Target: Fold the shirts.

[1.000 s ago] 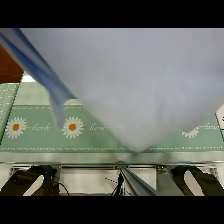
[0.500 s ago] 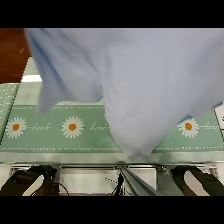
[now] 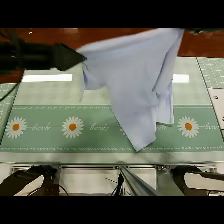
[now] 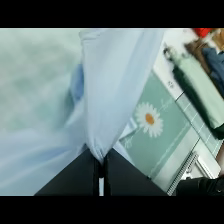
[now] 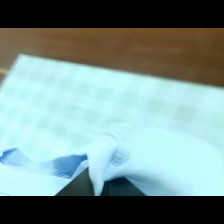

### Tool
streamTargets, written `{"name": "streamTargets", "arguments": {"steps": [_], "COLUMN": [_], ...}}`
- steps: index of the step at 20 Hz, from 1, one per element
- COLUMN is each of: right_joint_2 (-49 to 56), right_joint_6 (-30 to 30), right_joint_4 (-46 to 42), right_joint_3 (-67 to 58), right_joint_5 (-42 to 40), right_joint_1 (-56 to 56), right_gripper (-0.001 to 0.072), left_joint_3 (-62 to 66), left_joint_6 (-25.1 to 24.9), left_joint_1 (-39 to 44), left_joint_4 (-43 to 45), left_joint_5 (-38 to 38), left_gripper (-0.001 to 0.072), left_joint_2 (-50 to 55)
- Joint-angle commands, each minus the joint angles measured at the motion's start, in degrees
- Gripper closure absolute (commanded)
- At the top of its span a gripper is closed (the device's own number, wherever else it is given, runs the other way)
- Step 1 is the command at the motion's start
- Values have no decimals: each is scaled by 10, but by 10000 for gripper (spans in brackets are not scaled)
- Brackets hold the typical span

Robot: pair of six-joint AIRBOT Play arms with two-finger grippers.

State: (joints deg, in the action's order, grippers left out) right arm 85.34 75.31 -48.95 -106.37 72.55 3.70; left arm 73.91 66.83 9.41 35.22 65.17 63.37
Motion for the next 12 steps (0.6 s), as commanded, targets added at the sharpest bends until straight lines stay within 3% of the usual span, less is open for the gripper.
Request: {"name": "streamTargets", "arguments": {"steps": [1,3,4,5,6,9,12], "right_joint_2": [100,124,127,123,114,55,-4], "right_joint_6": [40,61,64,57,37,2,26], "right_joint_4": [-97,-101,-98,-88,-71,-95,-263], "right_joint_3": [0,-1,-1,-1,-1,-1,8], "right_joint_5": [11,13,14,22,37,117,229], "right_joint_1": [-33,-32,-29,-24,-15,37,105], "right_gripper": [685,683,593,361,259,259,258], "left_joint_3": [-42,-56,-57,-57,-57,-56,-56], "left_joint_6": [-12,-12,-13,-13,-20,-34,-34], "left_joint_1": [0,0,0,0,0,-2,-2], "left_joint_4": [0,0,2,4,4,10,46], "left_joint_5": [3,8,15,16,17,46,70], "left_gripper": [683,683,683,682,683,683,683], "left_joint_2": [80,107,115,117,116,116,116]}}
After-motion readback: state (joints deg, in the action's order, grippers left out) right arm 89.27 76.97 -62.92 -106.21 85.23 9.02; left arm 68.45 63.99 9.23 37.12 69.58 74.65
